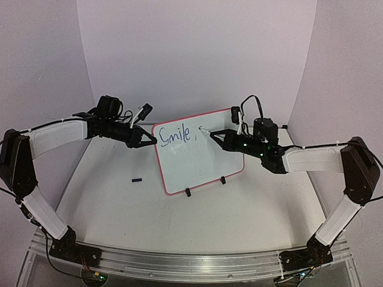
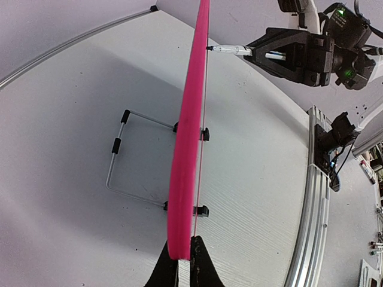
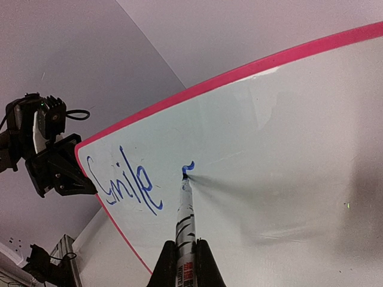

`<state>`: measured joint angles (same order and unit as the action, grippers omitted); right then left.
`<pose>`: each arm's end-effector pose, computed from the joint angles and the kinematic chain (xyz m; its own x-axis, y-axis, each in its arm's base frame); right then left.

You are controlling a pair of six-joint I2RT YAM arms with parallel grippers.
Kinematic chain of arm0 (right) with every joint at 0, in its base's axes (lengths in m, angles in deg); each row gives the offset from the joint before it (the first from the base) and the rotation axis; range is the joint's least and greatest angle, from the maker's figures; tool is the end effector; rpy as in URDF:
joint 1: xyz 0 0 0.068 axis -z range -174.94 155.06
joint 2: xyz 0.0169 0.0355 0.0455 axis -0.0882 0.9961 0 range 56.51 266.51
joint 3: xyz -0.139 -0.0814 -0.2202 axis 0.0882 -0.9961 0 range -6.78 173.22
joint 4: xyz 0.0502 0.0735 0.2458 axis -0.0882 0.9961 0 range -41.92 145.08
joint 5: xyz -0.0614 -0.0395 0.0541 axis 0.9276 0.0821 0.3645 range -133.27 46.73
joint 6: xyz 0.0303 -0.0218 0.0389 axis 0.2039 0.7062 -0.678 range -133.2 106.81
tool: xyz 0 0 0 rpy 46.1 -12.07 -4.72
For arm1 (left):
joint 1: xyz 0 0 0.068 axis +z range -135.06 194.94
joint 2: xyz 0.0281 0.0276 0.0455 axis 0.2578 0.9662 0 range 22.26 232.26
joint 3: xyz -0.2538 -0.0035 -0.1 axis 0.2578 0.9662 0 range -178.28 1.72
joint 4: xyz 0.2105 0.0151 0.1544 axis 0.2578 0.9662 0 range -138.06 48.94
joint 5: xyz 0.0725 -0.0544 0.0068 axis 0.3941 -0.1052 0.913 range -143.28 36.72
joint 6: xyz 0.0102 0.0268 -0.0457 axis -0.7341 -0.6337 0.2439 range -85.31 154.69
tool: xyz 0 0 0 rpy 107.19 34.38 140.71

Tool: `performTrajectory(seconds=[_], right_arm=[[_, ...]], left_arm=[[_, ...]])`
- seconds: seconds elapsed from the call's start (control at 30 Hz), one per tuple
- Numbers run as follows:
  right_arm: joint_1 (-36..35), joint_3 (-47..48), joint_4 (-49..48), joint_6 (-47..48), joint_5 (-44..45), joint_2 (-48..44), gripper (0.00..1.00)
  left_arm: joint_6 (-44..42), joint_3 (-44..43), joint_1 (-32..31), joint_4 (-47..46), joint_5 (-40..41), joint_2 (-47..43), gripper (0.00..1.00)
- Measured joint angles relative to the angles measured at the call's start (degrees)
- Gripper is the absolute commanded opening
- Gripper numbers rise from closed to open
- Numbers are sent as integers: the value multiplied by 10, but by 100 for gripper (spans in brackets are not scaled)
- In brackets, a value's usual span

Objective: Write a sentence on the whiteboard

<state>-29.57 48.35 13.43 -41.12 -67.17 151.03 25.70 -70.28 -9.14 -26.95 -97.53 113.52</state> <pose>0.2998 0.2245 0.2588 -0.4590 0.2033 -0.8649 -0.7208 0.4839 0.4963 0.3119 -0.1666 0.2888 -0.4625 0.3293 -0.8232 0.8605 0.3903 -0.3274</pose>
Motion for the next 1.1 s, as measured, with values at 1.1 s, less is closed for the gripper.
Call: performTrajectory(seconds=[1.1], right_arm=[[0, -43, 5, -7, 27, -24, 0]], left_arm=[[0, 0, -1, 0, 0, 0, 0]])
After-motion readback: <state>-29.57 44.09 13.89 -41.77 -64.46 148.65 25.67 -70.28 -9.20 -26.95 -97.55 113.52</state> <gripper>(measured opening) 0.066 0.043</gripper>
